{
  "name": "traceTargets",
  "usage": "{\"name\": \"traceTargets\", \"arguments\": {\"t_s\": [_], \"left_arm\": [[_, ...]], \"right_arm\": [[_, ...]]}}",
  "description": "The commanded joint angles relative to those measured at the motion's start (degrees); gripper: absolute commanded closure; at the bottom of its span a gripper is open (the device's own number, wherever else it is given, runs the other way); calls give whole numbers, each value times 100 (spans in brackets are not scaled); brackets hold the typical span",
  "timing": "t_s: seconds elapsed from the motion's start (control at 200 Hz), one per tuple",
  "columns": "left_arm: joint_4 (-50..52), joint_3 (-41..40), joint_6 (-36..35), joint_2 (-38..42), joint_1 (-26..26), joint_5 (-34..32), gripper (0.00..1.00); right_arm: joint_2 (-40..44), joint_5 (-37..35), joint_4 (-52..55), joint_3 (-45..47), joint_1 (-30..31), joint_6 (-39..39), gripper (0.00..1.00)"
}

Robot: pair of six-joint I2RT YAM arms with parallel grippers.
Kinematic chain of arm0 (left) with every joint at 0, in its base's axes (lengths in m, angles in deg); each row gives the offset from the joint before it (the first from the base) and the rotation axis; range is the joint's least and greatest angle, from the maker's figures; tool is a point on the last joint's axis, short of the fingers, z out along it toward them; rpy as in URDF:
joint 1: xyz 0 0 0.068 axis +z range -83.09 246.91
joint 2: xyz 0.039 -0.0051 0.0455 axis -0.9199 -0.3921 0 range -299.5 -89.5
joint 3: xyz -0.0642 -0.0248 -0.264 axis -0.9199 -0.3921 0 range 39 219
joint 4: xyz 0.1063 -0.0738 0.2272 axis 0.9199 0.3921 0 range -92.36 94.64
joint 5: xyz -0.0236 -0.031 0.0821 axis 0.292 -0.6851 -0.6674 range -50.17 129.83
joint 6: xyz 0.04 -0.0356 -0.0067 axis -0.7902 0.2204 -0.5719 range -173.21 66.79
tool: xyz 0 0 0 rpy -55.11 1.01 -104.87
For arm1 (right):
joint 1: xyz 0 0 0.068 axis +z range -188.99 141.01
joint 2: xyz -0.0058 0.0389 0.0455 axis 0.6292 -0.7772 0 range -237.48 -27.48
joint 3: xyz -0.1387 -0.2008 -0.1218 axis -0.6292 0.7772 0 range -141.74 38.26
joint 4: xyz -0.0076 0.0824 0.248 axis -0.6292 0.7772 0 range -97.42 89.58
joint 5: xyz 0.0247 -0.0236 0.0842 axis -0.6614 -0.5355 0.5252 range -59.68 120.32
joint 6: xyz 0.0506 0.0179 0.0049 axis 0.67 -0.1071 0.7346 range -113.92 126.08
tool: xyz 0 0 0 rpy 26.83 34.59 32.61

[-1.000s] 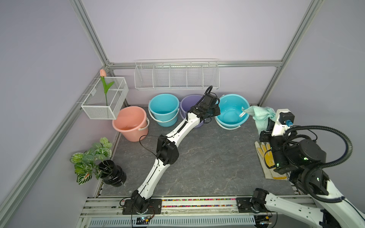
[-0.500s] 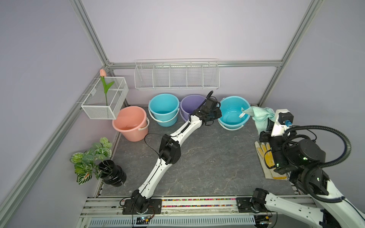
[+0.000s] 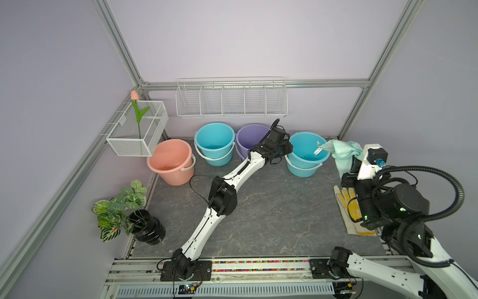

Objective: Wipe the inside of the bucket with a cloth
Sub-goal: Place the bucket at the corner of the board.

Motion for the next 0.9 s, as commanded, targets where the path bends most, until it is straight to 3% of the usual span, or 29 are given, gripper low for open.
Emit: {"name": "traceTargets", "arguments": {"t_s": [0.0, 0.155, 0.36, 0.68, 0.895], "left_arm": [[-141, -68, -6, 79, -50, 24, 51], [27, -67, -154, 365, -50, -146, 43], [894, -184, -425, 959, -41, -769, 43], [1909, -1439, -315, 2215, 29, -2051, 45], [2215, -2355, 342, 2961, 123, -3008, 39]], "right_arm": [[95, -14, 14, 18, -12, 133, 93], [103, -14, 116, 9, -12, 172, 93], [77, 17, 289, 37, -13, 313, 93], [-49, 131, 432, 62, -12, 551, 93], [-185, 263, 489, 31, -8, 729, 93]]}}
